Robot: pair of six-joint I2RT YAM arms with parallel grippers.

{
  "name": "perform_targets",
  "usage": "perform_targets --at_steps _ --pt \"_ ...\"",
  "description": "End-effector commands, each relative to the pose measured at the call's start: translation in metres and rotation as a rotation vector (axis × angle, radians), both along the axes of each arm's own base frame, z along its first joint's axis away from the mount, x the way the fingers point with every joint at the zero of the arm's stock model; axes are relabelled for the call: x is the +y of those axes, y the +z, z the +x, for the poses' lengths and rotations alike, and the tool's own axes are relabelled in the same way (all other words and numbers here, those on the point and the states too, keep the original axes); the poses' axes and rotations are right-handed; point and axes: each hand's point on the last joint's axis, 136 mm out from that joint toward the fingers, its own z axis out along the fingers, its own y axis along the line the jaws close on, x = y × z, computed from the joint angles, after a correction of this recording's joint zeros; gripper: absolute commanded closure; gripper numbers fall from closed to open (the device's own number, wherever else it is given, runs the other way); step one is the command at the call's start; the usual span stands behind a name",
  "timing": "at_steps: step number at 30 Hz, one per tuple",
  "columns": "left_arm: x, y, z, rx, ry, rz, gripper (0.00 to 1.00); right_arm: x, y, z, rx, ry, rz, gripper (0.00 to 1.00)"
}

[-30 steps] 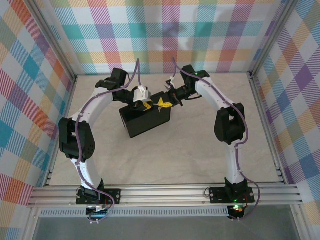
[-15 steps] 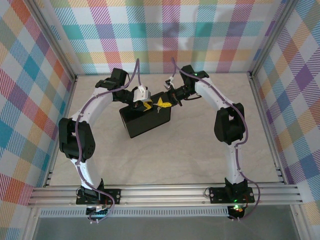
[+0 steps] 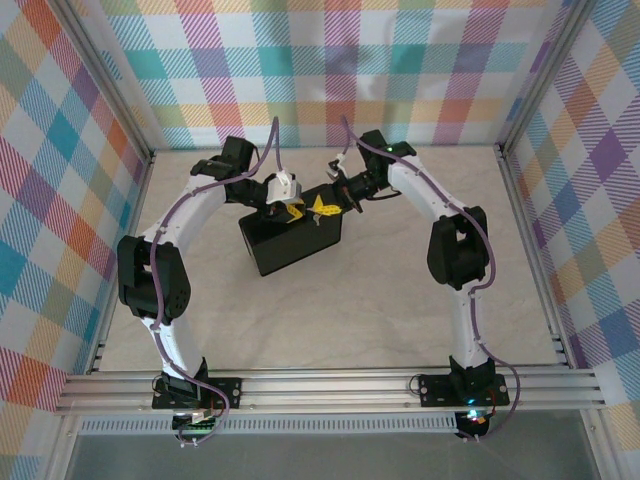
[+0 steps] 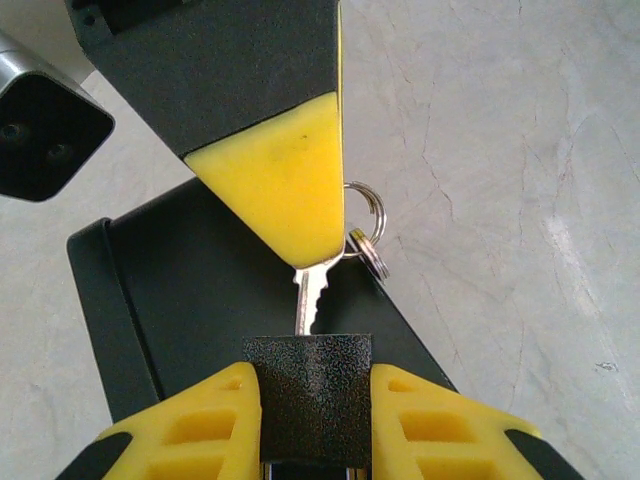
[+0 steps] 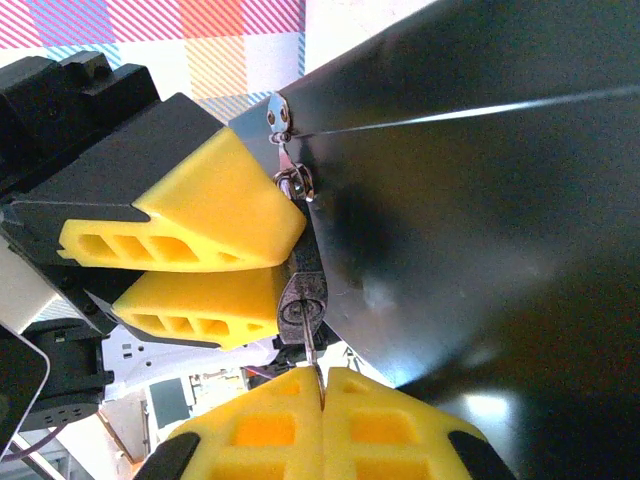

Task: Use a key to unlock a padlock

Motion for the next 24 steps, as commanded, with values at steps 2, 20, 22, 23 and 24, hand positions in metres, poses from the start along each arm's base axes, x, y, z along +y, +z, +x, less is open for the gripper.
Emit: perform_targets --at_steps 2,20,22,23,24 --pt "-0.012 0.020 -0.019 -0.010 -0.073 -0.055 0.93 0.017 0.015 -0.008 0.000 0.048 0.073 0.93" --pt "-0.019 0.016 -0.021 0.017 -0.077 -0.076 0.94 0.044 0.027 -0.012 -0.002 0.084 0.120 0.83" --pt "-0.016 0.009 -0.018 0.020 -0.057 -0.047 0.94 0.030 0.026 -0.008 -0.004 0.054 0.108 0.77" --pt "-0.014 0.006 -0.017 0.025 -0.048 -0.034 0.94 0.021 0.023 -0.005 -0.005 0.031 0.096 0.75" --pt "-0.012 0.003 -0.018 0.035 -0.041 -0.021 0.94 0.010 0.021 -0.001 -0.009 0.006 0.085 0.74"
